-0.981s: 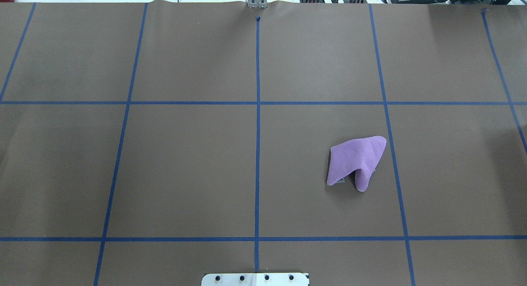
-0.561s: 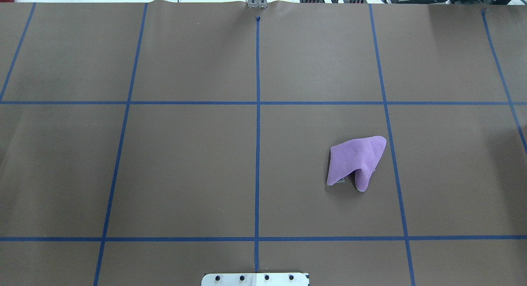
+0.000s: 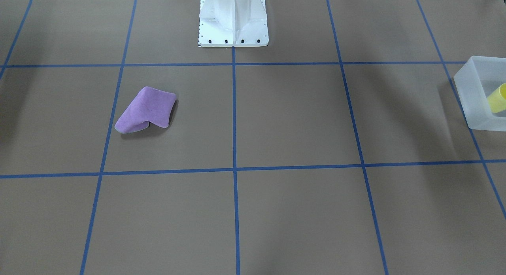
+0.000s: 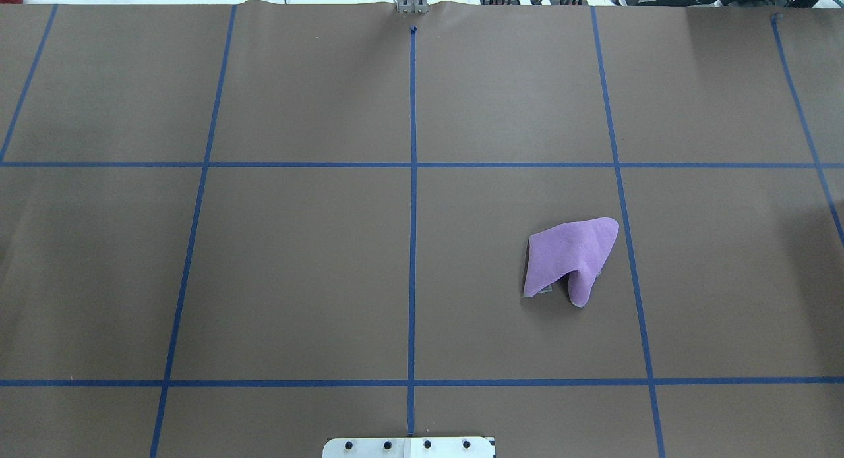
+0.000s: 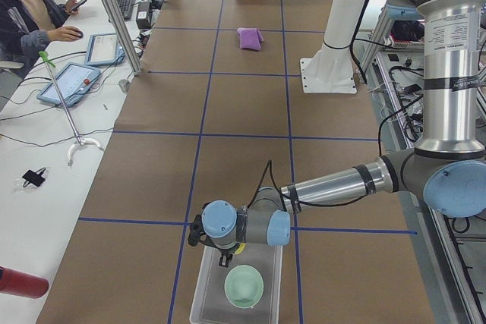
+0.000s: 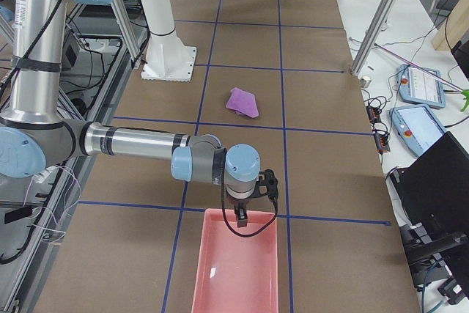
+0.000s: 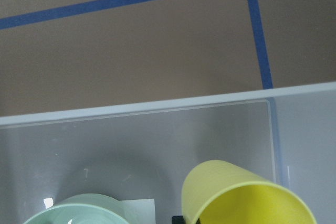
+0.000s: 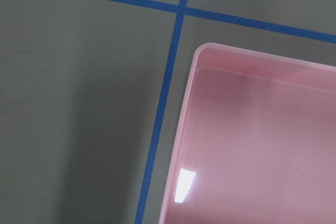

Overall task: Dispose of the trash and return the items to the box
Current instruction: 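Carry the yellow cup with the left gripper into the clear bin, then release the cup and withdraw the left gripper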

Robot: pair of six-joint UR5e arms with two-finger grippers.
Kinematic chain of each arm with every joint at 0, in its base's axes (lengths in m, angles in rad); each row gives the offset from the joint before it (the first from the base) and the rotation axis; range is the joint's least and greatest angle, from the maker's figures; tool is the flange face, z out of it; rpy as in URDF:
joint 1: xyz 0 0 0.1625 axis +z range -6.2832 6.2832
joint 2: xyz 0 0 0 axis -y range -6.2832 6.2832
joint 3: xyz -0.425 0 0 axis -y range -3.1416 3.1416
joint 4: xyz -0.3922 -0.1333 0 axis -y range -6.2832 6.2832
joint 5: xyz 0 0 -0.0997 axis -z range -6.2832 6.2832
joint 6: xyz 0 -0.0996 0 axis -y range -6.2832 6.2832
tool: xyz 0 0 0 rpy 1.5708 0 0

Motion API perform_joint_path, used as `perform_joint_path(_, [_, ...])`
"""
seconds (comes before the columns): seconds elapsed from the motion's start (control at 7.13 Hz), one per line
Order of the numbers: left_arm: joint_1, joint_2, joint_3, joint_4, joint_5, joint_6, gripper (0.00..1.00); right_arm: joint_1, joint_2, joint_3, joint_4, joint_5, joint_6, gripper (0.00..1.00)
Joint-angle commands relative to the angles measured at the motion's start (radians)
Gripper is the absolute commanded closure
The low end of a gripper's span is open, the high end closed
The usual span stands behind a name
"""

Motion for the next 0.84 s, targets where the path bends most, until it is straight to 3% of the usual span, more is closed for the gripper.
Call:
perform_joint_path(0.0, [0.007,0.005,0.0,-0.004,0.0,-0.002,1.0,0.0,0.0,0.0,0.0,0.0,0.0,0.0])
perform_joint_path(0.14, [0.009,0.005,0.006,-0.006,0.0,0.0,1.0,0.0,0.0,0.0,0.0,0.0,0.0,0.0])
perform_joint_path(0.28, [0.01,0.005,0.008,-0.007,0.0,0.001,0.6,0.0,0.0,0.0,0.0,0.0,0.0,0.0])
perform_joint_path(0.42, [0.01,0.002,0.008,-0.007,-0.002,0.003,0.27,0.0,0.0,0.0,0.0,0.0,0.0,0.0])
perform_joint_path(0.56, [0.01,0.002,0.006,-0.007,-0.003,0.004,0.02,0.0,0.0,0.0,0.0,0.0,0.0,0.0])
perform_joint_path(0.7, [0.01,0.002,-0.009,-0.01,-0.008,0.004,0.02,0.0,0.0,0.002,0.0,0.002,0.0,0.0])
